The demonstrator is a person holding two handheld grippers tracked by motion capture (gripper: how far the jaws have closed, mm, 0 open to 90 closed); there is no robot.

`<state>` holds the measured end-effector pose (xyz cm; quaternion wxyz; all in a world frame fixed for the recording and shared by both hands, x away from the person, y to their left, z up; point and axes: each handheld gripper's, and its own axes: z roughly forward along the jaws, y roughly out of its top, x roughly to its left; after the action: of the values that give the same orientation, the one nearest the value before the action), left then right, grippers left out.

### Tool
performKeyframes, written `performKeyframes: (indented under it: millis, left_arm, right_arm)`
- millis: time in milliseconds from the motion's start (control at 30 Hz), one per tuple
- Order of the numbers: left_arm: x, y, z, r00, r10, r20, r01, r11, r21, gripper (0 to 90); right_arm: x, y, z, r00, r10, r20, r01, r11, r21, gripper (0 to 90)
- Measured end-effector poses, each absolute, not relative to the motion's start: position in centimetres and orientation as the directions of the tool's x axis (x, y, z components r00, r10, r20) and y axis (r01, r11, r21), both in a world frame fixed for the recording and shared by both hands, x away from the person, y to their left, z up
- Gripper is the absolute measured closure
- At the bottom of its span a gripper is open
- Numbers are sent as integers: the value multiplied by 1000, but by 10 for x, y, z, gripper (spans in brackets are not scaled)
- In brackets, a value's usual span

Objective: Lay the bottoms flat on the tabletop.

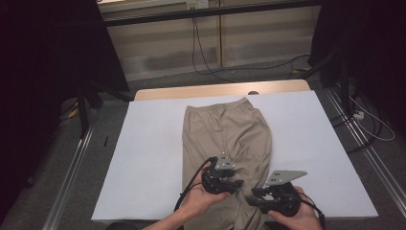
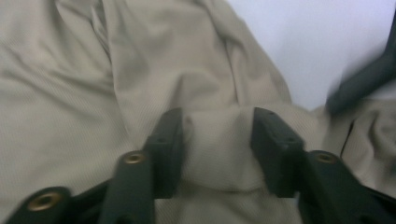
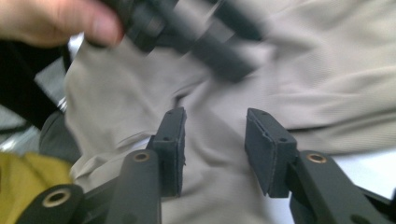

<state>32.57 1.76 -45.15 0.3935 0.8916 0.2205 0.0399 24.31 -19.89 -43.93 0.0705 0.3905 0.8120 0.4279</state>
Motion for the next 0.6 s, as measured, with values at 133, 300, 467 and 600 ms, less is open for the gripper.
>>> performKeyframes:
  millis: [133,300,467,600]
  left_arm:
    - [326,18,-452,905,411,-110,359,-596,718,879]
    - [323,23,-446,903,413,-116,358,-576,735,888]
    - [329,32,-441,889,436,-141,384,-540,749,889]
    - [333,39,-434,882,447,-152,390,-509,767,890]
  right_arm:
    - [251,-219,-436,-614,762,204,583,264,769,617]
    - [267,-213,-453,-602,785,146,618,342,708,613]
    - [274,-192,-458,-622,781,54,578,411,705,544]
    - [271,-187,-456,-629,777,-14,554,461,693,880]
